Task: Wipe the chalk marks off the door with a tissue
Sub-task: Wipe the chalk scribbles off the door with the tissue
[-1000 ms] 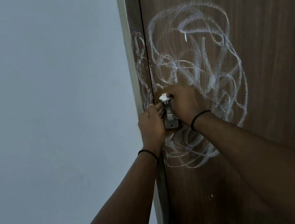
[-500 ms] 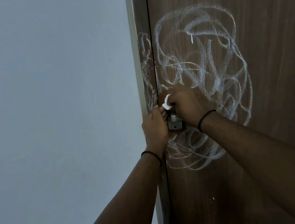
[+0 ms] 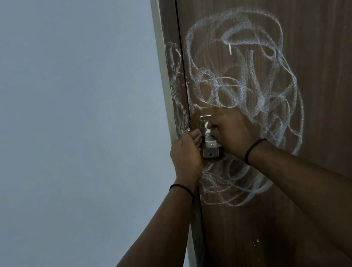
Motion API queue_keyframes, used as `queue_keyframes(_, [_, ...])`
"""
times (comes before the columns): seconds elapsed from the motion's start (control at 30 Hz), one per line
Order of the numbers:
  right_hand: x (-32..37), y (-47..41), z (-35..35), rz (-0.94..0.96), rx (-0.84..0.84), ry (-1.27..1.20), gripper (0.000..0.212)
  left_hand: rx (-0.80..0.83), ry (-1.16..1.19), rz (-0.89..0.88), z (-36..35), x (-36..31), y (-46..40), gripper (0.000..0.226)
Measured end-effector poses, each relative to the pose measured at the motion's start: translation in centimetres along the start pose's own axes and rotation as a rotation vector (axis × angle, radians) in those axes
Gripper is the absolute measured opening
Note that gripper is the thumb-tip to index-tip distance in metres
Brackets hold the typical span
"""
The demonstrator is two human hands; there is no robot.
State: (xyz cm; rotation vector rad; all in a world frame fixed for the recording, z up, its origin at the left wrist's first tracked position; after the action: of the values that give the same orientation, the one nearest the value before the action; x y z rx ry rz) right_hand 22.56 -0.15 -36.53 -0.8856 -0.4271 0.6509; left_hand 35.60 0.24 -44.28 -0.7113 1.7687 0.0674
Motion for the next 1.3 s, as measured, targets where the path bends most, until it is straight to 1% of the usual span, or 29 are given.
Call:
queue_keyframes(0.07, [-0.6,-0.6,0.9,-0.076,-0.091,-0.050,0.014,0.001,-0.009,-0.006,0.0,0.0,0.0,0.041])
queue_keyframes(0.1, [-0.7,-0.9,1.2,-0.094,-0.131,-0.072,0.015,0.003,-0.011,-0.010,0.0,0.1,0.0,0.041])
queue_keyframes(0.13, [-0.3,-1.3,1.3,-0.080,-0.134,-0.069,0.017,0.004,-0.015,-0.013,0.0,0.0,0.1,0.042])
queue_keyframes(0.17, [0.4,-1.6,1.0,-0.025,-0.100,-0.025,0.018,0.007,-0.022,-0.015,-0.1,0.0,0.1,0.042])
queue_keyframes(0.27, [3.5,-1.4,-0.5,0.253,0.051,0.119,0.017,-0.004,-0.024,-0.016,0.0,-0.1,0.2,0.039])
queue_keyframes(0.3, [4.0,-1.2,-0.8,0.311,0.087,0.153,0.017,-0.011,-0.015,-0.015,0.1,-0.1,0.2,0.038])
queue_keyframes(0.33, [4.0,-1.1,-0.8,0.329,0.092,0.172,0.016,-0.014,-0.005,-0.013,0.2,-0.1,0.2,0.038])
queue_keyframes(0.4, [2.9,-1.3,0.0,0.242,0.030,0.156,0.015,-0.004,-0.008,-0.004,0.0,0.0,0.2,0.041])
queue_keyframes(0.47, [1.3,-1.1,1.1,0.083,-0.067,0.103,0.015,0.004,-0.024,0.004,0.0,0.1,0.1,0.043])
queue_keyframes(0.53, [0.0,-0.3,1.3,-0.091,-0.109,0.070,0.015,0.006,-0.027,0.003,0.0,0.2,0.0,0.044])
queue_keyframes(0.6, [-1.3,0.5,0.4,-0.265,-0.041,0.029,0.016,-0.001,-0.029,-0.003,0.1,0.3,0.0,0.043])
queue_keyframes(0.67, [-2.2,1.3,-0.7,-0.387,0.046,-0.046,0.014,0.008,-0.037,0.001,-0.1,0.5,0.1,0.043])
queue_keyframes(0.7, [-2.5,1.2,-0.8,-0.428,0.045,-0.092,0.012,0.022,-0.044,0.003,-0.2,0.7,0.1,0.043])
queue_keyframes(0.73, [-2.7,0.8,-0.6,-0.458,0.011,-0.140,0.012,0.032,-0.047,0.003,-0.3,0.7,0.2,0.044])
queue_keyframes(0.77, [-2.7,0.4,-0.1,-0.478,-0.045,-0.188,0.013,0.033,-0.046,0.004,-0.3,0.6,0.2,0.044])
queue_keyframes(0.8, [-2.3,-0.1,0.6,-0.459,-0.105,-0.213,0.015,0.028,-0.046,0.004,-0.3,0.4,0.1,0.044])
queue_keyframes(0.83, [-1.6,-0.5,1.1,-0.395,-0.143,-0.208,0.016,0.023,-0.048,0.004,-0.3,0.3,0.1,0.044])
queue_keyframes(0.87, [-0.8,-0.9,1.2,-0.294,-0.144,-0.172,0.019,0.021,-0.049,0.006,-0.3,0.3,0.1,0.044])
queue_keyframes(0.97, [1.1,-1.0,0.5,0.049,-0.020,0.093,0.017,0.027,-0.056,0.006,-0.3,0.3,0.3,0.045])
queue_keyframes(1.03, [0.7,-1.3,0.8,0.156,-0.023,0.088,0.015,0.023,-0.064,0.008,-0.3,0.3,0.3,0.044])
queue_keyframes(1.07, [0.2,-1.4,1.2,0.140,-0.049,0.026,0.016,0.018,-0.065,0.011,-0.2,0.3,0.4,0.043])
queue_keyframes(1.1, [-0.6,-1.3,1.4,0.065,-0.074,-0.046,0.016,0.012,-0.066,0.014,-0.1,0.2,0.4,0.043])
queue_keyframes(1.17, [-2.0,-0.6,0.9,-0.154,-0.083,-0.138,0.012,0.008,-0.075,0.021,-0.1,0.1,0.6,0.043])
queue_keyframes(1.2, [-2.4,-0.1,0.3,-0.232,-0.060,-0.148,0.010,0.012,-0.079,0.020,-0.2,0.1,0.8,0.043])
queue_keyframes(1.23, [-2.6,0.2,-0.2,-0.265,-0.020,-0.147,0.012,0.019,-0.081,0.015,-0.2,0.0,1.0,0.044])
queue_keyframes(1.3, [-2.8,0.1,-0.5,-0.264,0.103,-0.180,0.019,0.021,-0.086,0.010,-0.3,-0.2,1.3,0.044])
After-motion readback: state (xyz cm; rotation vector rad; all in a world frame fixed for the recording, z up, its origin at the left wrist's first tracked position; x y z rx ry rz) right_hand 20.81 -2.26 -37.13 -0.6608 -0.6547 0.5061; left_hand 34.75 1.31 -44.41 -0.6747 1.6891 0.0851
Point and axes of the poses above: each hand's wrist, its own y-axis away from the middle knuckle, its own z-axis out of the back of the hand, x = y × z, the point moved 7 cm from there along -y, towards the middle knuckle, and after that the axes turned 2 degrees about -x, right-handed, at the moved point
